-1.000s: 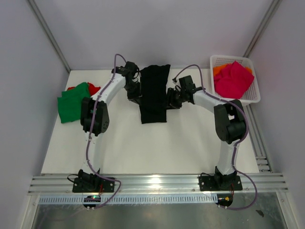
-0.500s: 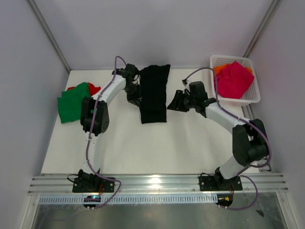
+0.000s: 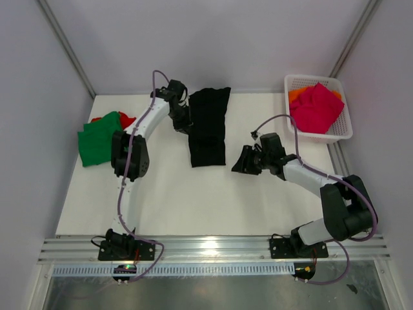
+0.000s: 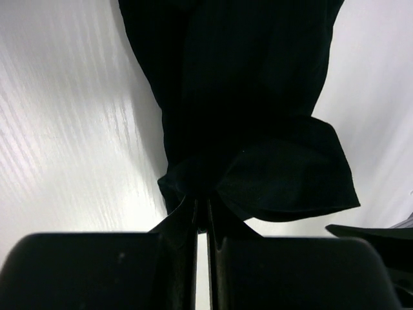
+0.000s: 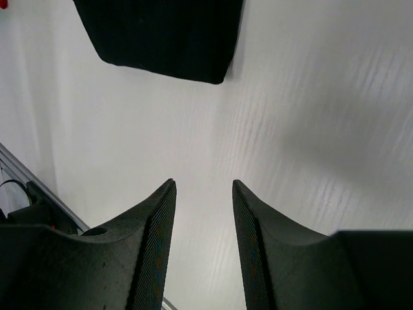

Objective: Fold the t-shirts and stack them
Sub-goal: Fold the folded rectangular tshirt in 1/3 of the way

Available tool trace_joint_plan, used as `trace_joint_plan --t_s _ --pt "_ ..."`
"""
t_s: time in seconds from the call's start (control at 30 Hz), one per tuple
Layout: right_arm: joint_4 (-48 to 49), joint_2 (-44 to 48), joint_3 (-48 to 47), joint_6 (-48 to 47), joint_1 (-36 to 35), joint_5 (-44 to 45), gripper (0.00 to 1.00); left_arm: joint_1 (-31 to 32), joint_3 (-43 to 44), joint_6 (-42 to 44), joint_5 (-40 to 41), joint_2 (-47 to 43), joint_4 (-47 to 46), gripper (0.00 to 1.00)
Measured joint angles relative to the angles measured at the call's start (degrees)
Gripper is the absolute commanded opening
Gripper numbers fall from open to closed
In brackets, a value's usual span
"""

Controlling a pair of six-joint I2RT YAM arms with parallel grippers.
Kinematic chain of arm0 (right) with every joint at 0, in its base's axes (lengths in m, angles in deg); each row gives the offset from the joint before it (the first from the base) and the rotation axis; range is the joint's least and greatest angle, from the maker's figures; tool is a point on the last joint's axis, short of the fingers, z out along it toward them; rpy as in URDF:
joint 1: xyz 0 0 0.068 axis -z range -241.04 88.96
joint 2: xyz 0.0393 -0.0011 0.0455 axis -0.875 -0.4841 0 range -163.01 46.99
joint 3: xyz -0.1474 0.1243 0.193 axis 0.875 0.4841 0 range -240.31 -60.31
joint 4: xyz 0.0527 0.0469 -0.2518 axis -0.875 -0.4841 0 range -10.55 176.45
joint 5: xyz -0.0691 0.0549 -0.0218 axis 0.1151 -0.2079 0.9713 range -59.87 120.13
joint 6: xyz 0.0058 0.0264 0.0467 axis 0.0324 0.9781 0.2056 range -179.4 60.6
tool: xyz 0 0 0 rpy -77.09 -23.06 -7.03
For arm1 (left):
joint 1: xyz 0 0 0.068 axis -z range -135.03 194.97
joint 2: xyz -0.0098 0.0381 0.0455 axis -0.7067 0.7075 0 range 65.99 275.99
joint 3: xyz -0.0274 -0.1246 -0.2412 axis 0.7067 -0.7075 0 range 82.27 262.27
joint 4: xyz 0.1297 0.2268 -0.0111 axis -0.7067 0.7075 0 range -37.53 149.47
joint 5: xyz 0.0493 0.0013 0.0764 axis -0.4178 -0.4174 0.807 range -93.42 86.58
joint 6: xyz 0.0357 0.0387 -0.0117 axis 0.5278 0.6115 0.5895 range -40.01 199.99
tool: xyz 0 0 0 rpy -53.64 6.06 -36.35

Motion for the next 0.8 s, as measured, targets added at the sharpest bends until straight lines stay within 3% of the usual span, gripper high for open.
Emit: trace_joint_plan --t_s 0.07,0.13,0.17,0.27,0.37,0.8 --pt "0.4 0.0 1.4 0.4 -0.5 -0.1 0.45 -0.4 0.2 -1.2 -0.7 0.5 -1.1 0.03" --pt "1.0 0.0 2.4 0.8 -1.0 -0.2 0.45 -0.8 0.2 -2.3 -1.2 0.9 -2.3 0.27" --pt "1.2 0.0 2.8 1.0 -1.3 -0.2 0.45 -1.0 0.2 -2.8 -1.4 1.1 -3.1 0.48" --pt "2.4 0.0 3.8 1.4 -2.2 -0.4 0.45 -1.4 0.2 -4.8 -1.5 1.4 -5.2 0.60" --pt "4.0 -0.2 4.4 1.7 -3.8 -0.5 0.45 -1.7 0.1 -5.6 -1.5 1.4 -7.0 0.66" --pt "8.3 -3.4 4.6 4.5 -11.4 -0.4 0.45 -1.7 -12.9 -5.1 -2.1 -2.0 -10.0 0.66"
